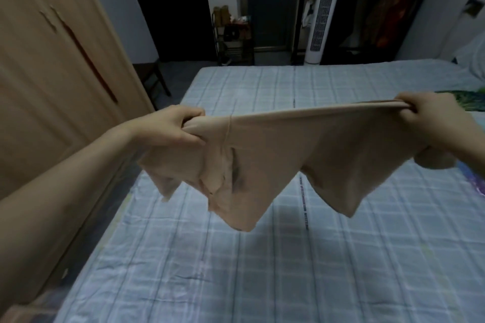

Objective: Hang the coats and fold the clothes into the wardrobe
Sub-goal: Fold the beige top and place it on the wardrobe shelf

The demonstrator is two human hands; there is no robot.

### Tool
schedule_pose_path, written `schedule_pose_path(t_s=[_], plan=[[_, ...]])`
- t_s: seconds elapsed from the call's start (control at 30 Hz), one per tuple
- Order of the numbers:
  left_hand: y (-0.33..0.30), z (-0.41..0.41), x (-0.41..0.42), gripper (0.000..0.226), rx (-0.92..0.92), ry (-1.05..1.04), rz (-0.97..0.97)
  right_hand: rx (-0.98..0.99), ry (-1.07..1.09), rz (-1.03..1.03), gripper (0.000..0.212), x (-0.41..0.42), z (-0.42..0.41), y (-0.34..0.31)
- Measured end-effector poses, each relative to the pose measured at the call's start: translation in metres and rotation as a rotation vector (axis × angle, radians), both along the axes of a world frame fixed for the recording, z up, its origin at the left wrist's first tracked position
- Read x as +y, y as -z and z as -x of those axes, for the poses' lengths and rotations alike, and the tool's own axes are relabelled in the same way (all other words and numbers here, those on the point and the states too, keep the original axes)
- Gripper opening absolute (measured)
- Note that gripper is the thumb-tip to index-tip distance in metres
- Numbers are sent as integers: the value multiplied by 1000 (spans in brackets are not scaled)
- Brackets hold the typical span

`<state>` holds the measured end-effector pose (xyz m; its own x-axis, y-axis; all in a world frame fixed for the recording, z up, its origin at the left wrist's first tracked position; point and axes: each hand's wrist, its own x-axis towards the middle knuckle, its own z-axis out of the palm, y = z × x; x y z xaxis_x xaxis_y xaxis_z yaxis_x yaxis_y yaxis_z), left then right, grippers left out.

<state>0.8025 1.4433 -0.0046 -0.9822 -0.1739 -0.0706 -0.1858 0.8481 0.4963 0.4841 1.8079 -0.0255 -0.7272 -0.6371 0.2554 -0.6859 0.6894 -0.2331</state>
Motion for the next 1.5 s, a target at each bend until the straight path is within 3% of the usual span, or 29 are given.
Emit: schedule_pose_path(t_s=[0.13,0.23,0.33,0.4,0.5,0.6,0.7,0.77,0.87,0.93,1.0,1.1,1.17,1.27,1.4,1.5], plan=[[-3,-11,-7,15,-141,-15,-64,92,87,-56,22,13,7,5],[-2,-18,-6,25,-256,-71,-217,174,181,-165,26,16,27,19],[1,-9,9,27,-201,-108,-440,132,230,-256,30,-1,20,21],[7,8,28,22,-84,-167,-495,90,243,-230,19,-21,-8,29],[12,32,62,23,-20,-201,-712,12,295,-181,36,-53,-44,55],[11,44,79,40,-102,-124,-896,-232,363,-274,50,-80,-69,77],[7,49,83,61,-175,-5,-941,-517,335,-129,63,-95,-95,100],[6,49,81,69,-217,26,-967,-723,202,36,46,-94,-110,114],[10,48,75,86,-246,-21,-1039,-1167,-95,30,6,-78,-154,128],[15,48,74,98,-246,-43,-1069,-1286,-234,26,27,-74,-184,138],[15,48,75,94,-251,-72,-1049,-1103,-207,112,15,-86,-192,157],[0,40,63,66,-161,-148,-883,-885,113,354,16,-97,-176,168],[-11,27,37,51,-107,-165,-503,-844,204,532,17,-88,-160,161],[-12,0,-5,60,-167,-224,88,-712,252,610,28,-75,-128,144],[2,-22,-29,38,-157,-248,189,-790,190,720,24,-81,-98,121],[3,-26,-30,48,-111,-285,186,-815,-66,684,24,-85,-95,94]])
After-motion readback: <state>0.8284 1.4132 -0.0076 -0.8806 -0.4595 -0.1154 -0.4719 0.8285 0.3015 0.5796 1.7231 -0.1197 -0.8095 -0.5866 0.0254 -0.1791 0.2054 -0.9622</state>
